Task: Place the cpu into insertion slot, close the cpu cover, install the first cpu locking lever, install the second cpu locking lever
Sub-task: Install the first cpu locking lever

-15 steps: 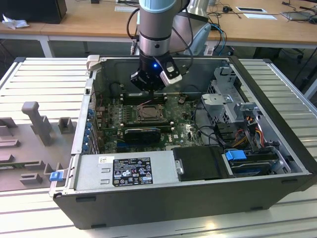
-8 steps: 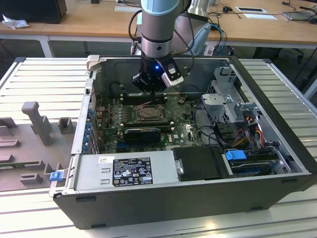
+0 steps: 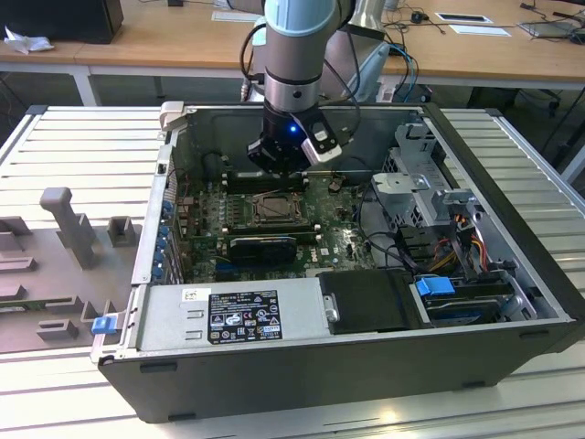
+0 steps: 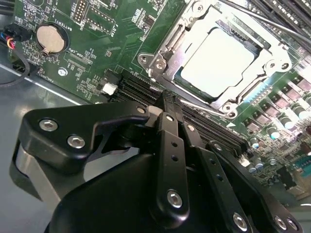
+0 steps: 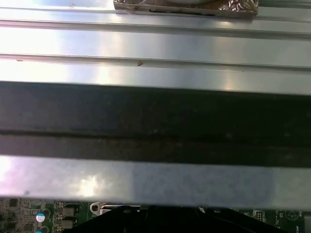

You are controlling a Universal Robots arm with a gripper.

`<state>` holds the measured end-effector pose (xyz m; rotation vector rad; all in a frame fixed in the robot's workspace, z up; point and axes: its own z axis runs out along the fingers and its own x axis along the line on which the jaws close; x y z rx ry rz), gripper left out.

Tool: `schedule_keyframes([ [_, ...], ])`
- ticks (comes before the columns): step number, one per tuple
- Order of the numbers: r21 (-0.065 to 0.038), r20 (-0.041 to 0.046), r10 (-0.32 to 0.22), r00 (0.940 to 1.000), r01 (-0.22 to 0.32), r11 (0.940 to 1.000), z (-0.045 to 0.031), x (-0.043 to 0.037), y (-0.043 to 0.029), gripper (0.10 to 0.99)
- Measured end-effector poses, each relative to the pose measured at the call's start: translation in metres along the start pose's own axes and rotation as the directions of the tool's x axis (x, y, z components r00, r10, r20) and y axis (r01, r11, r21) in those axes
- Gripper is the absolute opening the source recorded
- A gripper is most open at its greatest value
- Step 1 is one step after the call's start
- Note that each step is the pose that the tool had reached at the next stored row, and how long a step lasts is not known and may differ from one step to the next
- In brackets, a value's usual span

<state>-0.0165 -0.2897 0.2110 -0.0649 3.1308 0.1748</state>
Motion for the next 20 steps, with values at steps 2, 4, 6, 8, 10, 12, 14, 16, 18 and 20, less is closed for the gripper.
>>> schedule_keyframes([
  [2,0.000,-0.0004,-0.002,1.0000,0.002,1.0000,0.0018,-0.0003,-0.0002,0.106],
  [4,0.000,-0.0006,-0.005,1.0000,0.005,1.0000,0.0042,-0.0007,-0.0005,0.106],
  [6,0.000,-0.0008,-0.006,1.0000,0.006,1.0000,0.0056,-0.0007,-0.0007,0.106],
  [8,0.003,-0.0014,-0.007,1.0000,0.007,1.0000,0.0074,-0.0008,-0.0010,0.106],
  [10,0.006,-0.0015,-0.008,1.0000,0.008,0.9999,0.0083,-0.0008,-0.0011,0.106],
  [12,0.006,-0.0009,-0.008,1.0000,0.008,0.9999,0.0090,-0.0009,-0.0009,0.106],
  [14,0.007,-0.0016,-0.009,1.0000,0.009,0.9999,0.0091,-0.0008,-0.0011,0.106],
  [16,0.007,-0.0015,-0.010,1.0000,0.010,0.9999,0.0088,-0.0008,-0.0010,0.106],
  [18,0.008,-0.0014,-0.010,1.0000,0.010,0.9999,0.0060,-0.0009,-0.0007,0.106],
  [20,0.008,-0.0015,-0.010,1.0000,0.010,0.9999,-0.0003,-0.0009,0.0000,0.106],
])
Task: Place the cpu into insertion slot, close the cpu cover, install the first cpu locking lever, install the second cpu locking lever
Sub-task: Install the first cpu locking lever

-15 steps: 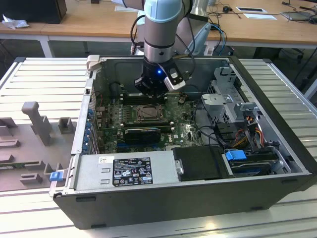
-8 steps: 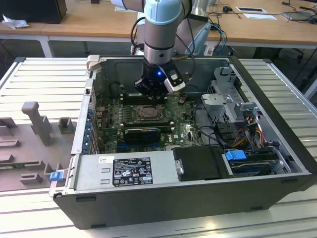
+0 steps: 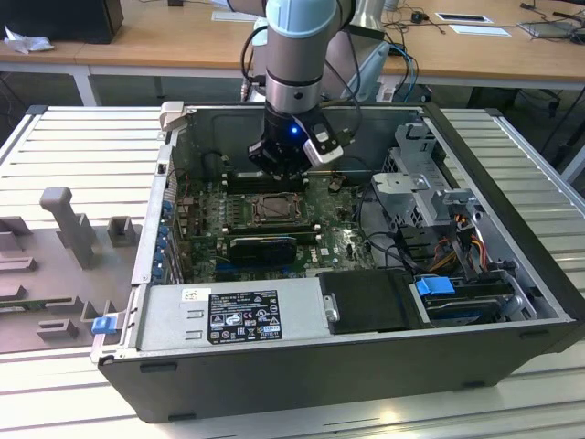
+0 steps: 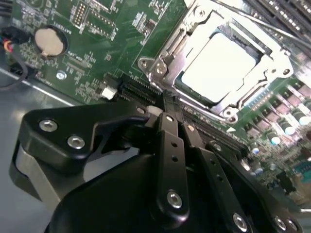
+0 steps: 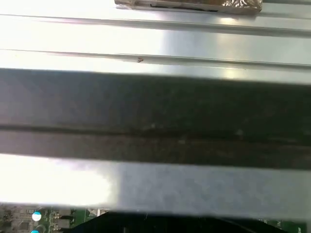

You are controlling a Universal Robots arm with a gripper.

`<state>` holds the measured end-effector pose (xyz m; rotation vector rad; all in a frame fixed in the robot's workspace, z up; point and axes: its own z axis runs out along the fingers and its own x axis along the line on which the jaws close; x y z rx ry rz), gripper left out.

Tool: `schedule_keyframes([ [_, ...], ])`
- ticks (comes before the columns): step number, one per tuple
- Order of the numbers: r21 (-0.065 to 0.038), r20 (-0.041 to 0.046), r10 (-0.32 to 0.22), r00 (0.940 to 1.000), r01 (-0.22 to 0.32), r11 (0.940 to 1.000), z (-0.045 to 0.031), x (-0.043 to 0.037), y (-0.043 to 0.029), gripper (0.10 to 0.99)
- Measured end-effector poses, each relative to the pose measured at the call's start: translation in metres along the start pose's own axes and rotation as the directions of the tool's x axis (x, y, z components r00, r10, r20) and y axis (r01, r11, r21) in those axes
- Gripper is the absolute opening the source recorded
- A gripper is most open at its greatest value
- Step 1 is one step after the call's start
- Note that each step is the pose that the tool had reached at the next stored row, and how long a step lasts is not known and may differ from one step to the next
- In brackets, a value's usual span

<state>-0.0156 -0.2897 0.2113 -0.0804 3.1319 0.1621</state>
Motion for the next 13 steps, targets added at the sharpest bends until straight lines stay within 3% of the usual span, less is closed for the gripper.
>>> schedule_keyframes([
  [4,0.002,-0.0001,0.000,1.0000,0.000,1.0000,-0.0105,-0.0001,0.0011,0.106],
  [13,0.004,-0.0002,0.000,1.0000,0.000,1.0000,-0.0118,0.0002,-0.0037,0.106],
])
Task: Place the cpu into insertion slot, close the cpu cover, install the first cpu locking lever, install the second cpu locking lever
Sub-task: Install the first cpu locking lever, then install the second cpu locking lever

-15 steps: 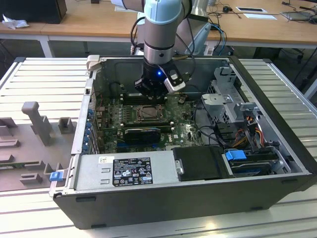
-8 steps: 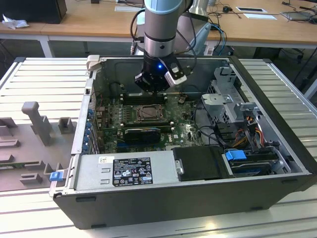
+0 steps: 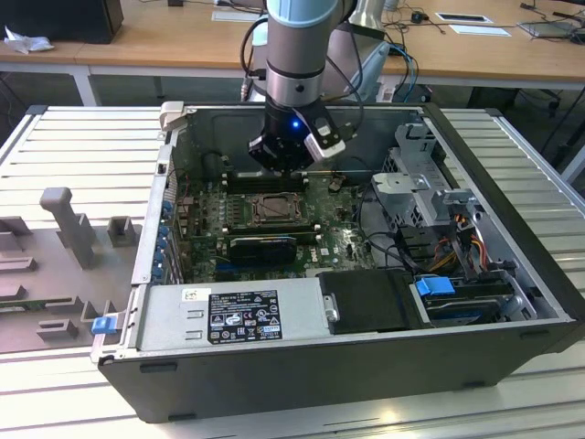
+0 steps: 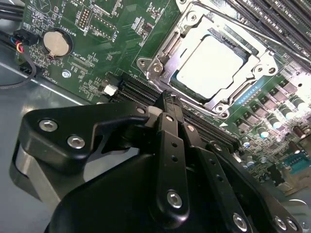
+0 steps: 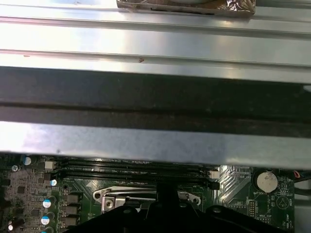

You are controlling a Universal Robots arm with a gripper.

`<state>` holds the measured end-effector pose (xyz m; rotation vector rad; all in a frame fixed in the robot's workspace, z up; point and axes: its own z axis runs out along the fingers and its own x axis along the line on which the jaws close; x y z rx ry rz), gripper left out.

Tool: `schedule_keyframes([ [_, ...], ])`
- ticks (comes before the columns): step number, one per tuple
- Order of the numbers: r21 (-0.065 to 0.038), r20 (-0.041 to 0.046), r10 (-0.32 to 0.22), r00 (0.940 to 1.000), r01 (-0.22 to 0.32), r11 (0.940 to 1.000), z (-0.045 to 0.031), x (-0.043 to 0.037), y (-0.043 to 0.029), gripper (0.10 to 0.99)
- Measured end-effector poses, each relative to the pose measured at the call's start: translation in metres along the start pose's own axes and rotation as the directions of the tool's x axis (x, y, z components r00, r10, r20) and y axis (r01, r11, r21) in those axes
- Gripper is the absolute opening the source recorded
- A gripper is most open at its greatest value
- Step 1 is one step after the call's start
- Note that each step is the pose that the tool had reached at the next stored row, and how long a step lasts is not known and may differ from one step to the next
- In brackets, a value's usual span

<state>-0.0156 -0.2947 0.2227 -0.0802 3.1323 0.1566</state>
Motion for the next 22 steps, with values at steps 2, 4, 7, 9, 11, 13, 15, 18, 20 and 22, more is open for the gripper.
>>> schedule_keyframes([
  [2,0.000,-0.0001,0.000,1.0000,0.000,1.0000,-0.0002,0.0000,-0.0011,0.106],
  [4,0.000,0.0000,0.000,1.0000,0.000,1.0000,-0.0003,0.0001,-0.0025,0.106],
  [7,0.000,0.0000,0.000,1.0000,0.000,1.0000,-0.0004,0.0002,-0.0036,0.106],
  [9,0.000,0.0000,0.000,1.0000,0.000,1.0000,-0.0006,0.0002,-0.0053,0.106],
  [11,0.000,0.0000,0.000,1.0000,0.000,1.0000,-0.0008,0.0004,-0.0081,0.106],
  [13,0.000,0.0000,0.000,1.0000,0.000,1.0000,-0.0011,0.0005,-0.0113,0.106],
  [15,0.000,-0.0001,0.000,1.0000,0.000,1.0000,-0.0026,0.0007,-0.0135,0.106],
  [18,0.000,0.0000,0.000,1.0000,0.000,1.0000,-0.0082,0.0007,-0.0144,0.106],
  [20,0.000,0.0000,0.000,1.0000,0.000,1.0000,-0.0129,0.0007,-0.0143,0.106],
  [22,0.000,0.0000,0.000,1.0000,0.000,1.0000,-0.0198,0.0007,-0.0139,0.106],
])
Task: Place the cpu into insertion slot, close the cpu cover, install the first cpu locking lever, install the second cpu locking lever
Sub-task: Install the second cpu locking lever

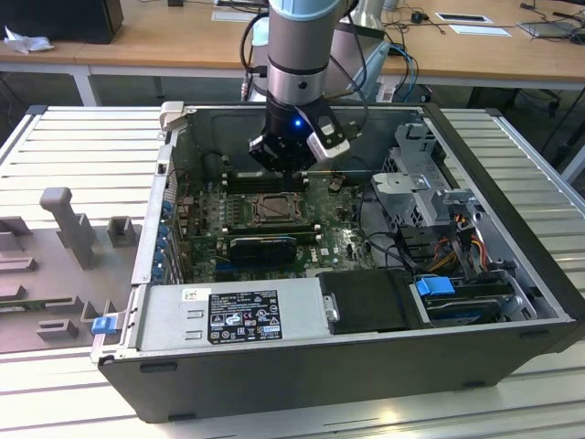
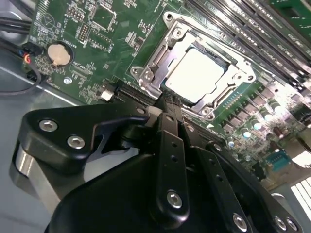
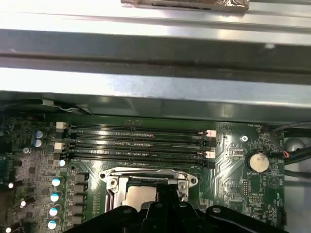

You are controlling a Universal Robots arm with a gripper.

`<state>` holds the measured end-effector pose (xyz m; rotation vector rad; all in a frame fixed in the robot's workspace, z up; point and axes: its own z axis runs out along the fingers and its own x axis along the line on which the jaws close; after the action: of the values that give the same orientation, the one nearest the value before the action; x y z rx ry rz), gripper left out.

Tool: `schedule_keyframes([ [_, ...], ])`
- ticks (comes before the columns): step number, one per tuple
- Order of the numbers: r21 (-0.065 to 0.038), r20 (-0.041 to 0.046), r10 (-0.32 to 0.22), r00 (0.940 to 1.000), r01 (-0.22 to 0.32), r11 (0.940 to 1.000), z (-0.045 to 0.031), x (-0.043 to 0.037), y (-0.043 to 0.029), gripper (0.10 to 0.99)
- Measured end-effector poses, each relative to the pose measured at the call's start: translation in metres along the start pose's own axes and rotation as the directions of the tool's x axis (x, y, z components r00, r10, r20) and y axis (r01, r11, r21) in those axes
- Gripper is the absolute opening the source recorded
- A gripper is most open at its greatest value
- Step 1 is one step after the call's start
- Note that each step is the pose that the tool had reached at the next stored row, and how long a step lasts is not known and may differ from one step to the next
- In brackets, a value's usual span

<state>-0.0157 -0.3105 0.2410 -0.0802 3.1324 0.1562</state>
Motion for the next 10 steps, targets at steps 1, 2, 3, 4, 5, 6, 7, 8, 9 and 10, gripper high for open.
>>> schedule_keyframes([
  [1,0.000,0.0000,0.000,1.0000,0.000,1.0000,-0.0051,0.0000,0.0003,0.106],
  [2,0.000,0.0000,0.000,1.0000,0.000,1.0000,-0.0087,-0.0001,0.0004,0.106],
  [3,0.000,0.0000,0.000,1.0000,0.000,1.0000,-0.0103,-0.0001,0.0002,0.106],
  [4,0.000,0.0000,0.000,1.0000,0.000,1.0000,-0.0114,-0.0001,-0.0001,0.106],
  [5,0.000,0.0000,0.000,1.0000,0.000,1.0000,-0.0120,0.0001,-0.0016,0.106],
  [6,0.000,0.0001,0.000,1.0000,0.000,1.0000,-0.0124,0.0003,-0.0059,0.106],
  [7,0.000,0.0000,0.000,1.0000,0.000,1.0000,-0.0126,0.0003,-0.0081,0.106],
  [8,0.000,0.0000,0.000,1.0000,0.000,1.0000,-0.0128,0.0004,-0.0100,0.106],
  [9,0.000,0.0000,0.000,1.0000,0.000,1.0000,-0.0130,0.0005,-0.0119,0.106],
  [10,0.000,0.0000,0.000,1.0000,0.000,1.0000,-0.0131,0.0006,-0.0130,0.106],
])
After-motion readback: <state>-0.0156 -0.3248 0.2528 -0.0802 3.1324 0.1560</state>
